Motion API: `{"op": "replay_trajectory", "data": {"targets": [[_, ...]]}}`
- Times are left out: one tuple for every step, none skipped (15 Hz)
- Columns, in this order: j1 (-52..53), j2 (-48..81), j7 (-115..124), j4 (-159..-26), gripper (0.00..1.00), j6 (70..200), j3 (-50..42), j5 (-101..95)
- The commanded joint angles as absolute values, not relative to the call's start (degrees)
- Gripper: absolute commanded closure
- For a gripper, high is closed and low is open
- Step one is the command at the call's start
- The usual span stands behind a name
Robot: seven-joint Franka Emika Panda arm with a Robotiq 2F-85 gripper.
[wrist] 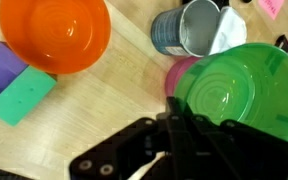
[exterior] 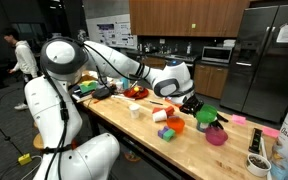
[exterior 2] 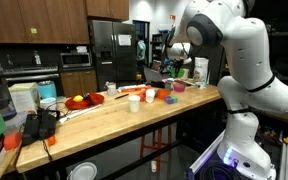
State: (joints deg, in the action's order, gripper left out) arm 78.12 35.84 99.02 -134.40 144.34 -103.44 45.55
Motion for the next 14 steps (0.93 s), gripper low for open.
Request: {"op": "replay_trajectory", "data": {"targets": [[78.4, 35.9, 97.7, -134.0, 0.96, 144.7, -103.4, 45.8], [79.3, 36.0, 97.0, -133.7, 0.96, 144.8, -103.9, 45.9], [79.9, 36.1, 96.9, -133.6, 0.96, 144.8, -104.2, 45.9], [80.4, 36.3, 96.8, -133.6, 0.96, 144.8, -104.3, 45.9], [80.6, 36.6, 96.9, -133.6, 0.96, 144.8, -104.4, 45.9], [80.5, 36.7, 96.8, -133.6, 0.96, 144.8, -104.4, 45.9], [80.5, 36.7, 96.8, -133.6, 0.96, 144.8, -104.4, 45.9], [80.5, 36.7, 96.7, -133.6, 0.96, 144.8, -104.4, 45.9], [80.5, 36.7, 96.7, -133.6, 0.96, 144.8, -104.5, 45.9], [80.4, 36.8, 96.7, -132.9, 0.99, 144.8, -104.2, 45.7], [80.2, 36.8, 96.2, -132.4, 0.99, 145.2, -103.9, 45.4], [79.8, 36.5, 95.2, -131.8, 0.99, 145.6, -103.5, 44.8], [79.8, 36.3, 94.0, -131.2, 0.99, 146.1, -103.3, 44.6], [79.9, 36.2, 92.9, -130.4, 0.99, 146.8, -102.9, 44.5]]}}
